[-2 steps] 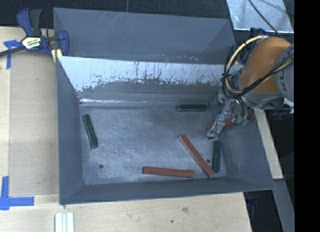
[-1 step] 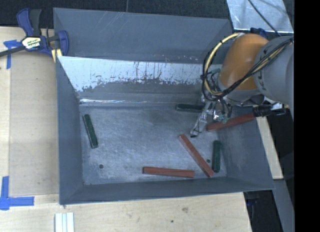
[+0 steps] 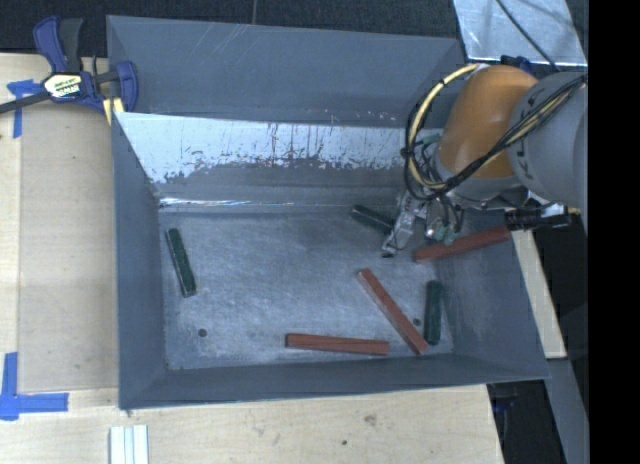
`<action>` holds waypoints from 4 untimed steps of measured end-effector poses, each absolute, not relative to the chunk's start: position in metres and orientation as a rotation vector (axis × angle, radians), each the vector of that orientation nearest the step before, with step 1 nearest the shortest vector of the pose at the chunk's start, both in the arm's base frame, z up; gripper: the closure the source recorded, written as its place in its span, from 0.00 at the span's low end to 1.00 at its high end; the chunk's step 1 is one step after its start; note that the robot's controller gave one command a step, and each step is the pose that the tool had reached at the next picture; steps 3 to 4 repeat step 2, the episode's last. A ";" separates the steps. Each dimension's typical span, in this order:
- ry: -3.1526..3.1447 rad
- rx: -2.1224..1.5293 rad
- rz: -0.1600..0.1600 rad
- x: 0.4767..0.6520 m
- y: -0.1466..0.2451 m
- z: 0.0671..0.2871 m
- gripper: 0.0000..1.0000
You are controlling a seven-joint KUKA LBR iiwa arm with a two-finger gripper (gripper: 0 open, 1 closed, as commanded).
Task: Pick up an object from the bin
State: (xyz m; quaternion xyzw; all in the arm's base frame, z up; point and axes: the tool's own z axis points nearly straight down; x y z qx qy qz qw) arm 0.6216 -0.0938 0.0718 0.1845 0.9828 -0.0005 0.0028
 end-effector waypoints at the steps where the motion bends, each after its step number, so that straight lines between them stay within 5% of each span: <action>1: 3.076 0.577 0.000 0.594 -0.093 0.191 1.00; 2: 3.086 0.525 -0.002 0.603 -0.100 0.241 1.00; 4: 3.086 0.525 -0.002 0.603 -0.100 0.241 1.00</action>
Offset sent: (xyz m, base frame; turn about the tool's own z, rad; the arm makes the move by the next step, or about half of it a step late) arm -0.0300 0.0017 0.1133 -0.0014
